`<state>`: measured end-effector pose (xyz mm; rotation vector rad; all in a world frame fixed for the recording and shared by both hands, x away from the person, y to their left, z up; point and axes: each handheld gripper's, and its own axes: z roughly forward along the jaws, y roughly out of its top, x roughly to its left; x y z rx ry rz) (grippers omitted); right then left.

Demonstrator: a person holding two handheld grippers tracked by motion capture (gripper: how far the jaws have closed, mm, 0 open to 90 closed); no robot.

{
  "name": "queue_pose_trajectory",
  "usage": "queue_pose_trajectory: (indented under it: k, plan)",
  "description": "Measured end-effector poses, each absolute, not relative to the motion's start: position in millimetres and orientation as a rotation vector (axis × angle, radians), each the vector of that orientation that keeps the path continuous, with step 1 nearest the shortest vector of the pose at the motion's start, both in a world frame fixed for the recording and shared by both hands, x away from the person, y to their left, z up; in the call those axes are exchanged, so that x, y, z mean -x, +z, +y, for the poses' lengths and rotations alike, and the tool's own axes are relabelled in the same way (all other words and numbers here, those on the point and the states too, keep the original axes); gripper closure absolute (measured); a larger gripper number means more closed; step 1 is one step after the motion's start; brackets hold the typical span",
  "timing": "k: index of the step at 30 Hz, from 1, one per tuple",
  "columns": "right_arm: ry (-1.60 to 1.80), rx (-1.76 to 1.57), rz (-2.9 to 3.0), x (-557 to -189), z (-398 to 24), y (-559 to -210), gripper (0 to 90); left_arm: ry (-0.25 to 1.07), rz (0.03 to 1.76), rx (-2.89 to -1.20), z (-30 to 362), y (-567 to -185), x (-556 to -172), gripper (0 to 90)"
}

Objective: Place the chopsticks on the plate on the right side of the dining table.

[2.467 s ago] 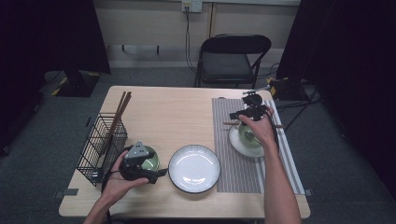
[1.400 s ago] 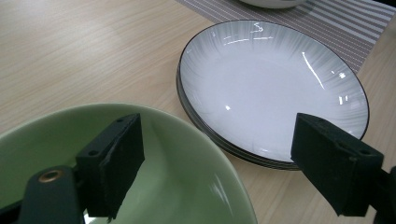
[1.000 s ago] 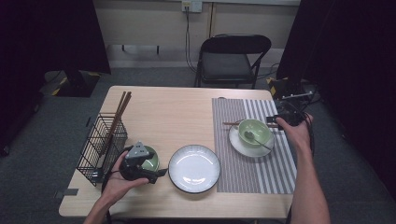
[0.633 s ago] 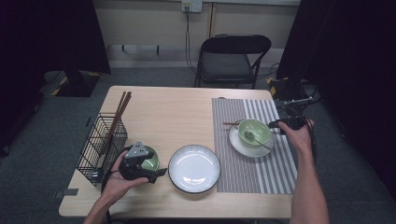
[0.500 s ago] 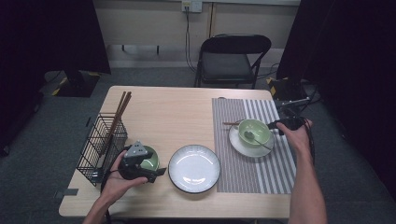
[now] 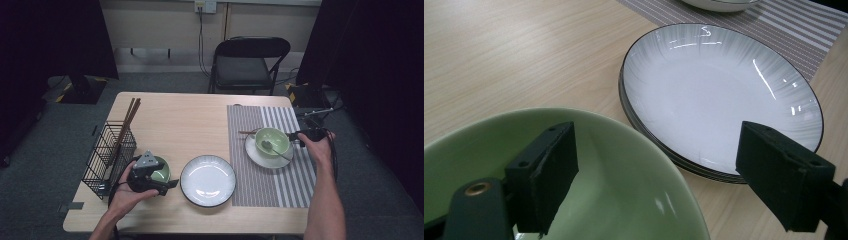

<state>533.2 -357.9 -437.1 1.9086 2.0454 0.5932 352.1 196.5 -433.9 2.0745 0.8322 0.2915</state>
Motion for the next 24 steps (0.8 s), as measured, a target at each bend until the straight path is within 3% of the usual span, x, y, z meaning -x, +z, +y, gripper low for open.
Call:
queue_pose_trajectory:
  k: [24]
  plan:
    - [0.604,-1.916,2.048,-537.6,-350.3,-442.5,18.7,0.290,0.835,-2.069,199.0,-433.8,-352.1,16.6]
